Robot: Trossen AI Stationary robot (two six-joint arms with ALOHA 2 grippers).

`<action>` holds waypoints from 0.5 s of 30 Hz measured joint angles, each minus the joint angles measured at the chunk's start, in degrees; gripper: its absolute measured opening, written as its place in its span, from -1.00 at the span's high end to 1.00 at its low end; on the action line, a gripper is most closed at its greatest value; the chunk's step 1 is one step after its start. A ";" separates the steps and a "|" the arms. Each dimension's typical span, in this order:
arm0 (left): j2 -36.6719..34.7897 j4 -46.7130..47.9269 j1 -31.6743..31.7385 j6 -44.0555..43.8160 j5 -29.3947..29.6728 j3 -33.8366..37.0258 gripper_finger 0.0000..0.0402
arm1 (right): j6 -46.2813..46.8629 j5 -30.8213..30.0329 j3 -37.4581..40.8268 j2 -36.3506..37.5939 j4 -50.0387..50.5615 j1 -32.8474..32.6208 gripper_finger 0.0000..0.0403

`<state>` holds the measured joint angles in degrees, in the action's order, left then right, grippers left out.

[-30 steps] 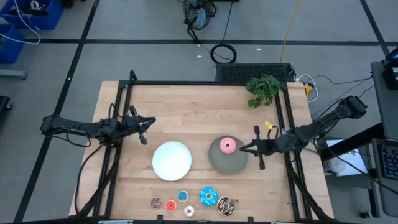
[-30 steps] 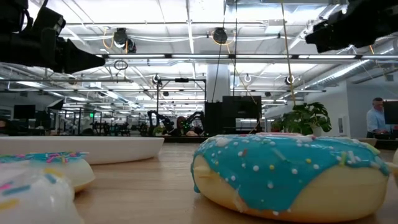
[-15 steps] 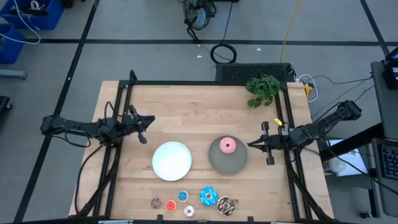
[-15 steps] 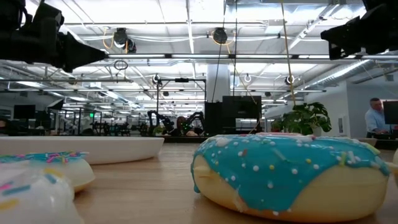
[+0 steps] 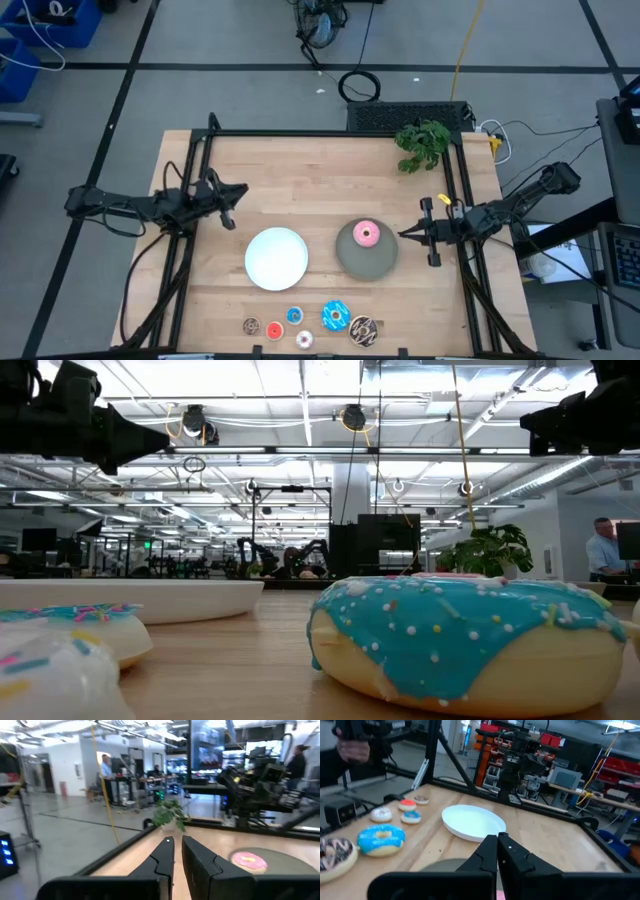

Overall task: Pick & Place donuts
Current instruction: Put the big black donut on the gray plate

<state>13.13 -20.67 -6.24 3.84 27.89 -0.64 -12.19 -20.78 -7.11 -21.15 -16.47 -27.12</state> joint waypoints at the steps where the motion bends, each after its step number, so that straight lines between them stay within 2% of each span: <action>1: 0.02 0.31 0.01 -0.55 -0.42 0.01 0.79 | -1.00 -0.55 0.00 -0.02 0.11 0.00 1.00; 4: 0.02 0.40 0.00 -3.06 -0.57 0.00 0.79 | -0.91 -4.44 0.00 -0.02 0.02 0.00 1.00; 7: 0.01 1.58 0.00 -6.56 -4.03 0.00 0.79 | 4.87 -6.02 0.00 -0.20 -0.66 0.03 1.00; 11: 1.06 2.30 0.00 -6.58 -11.12 0.01 0.79 | 4.97 -1.54 0.00 -0.43 -2.19 0.03 1.00; 15: 2.43 2.17 0.00 -6.65 -16.06 0.01 0.79 | 3.88 0.36 0.00 -1.35 -2.16 0.00 1.00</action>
<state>15.56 -18.50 -6.24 -2.81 11.83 -0.62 -8.31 -20.43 -7.11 -22.49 -18.63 -27.11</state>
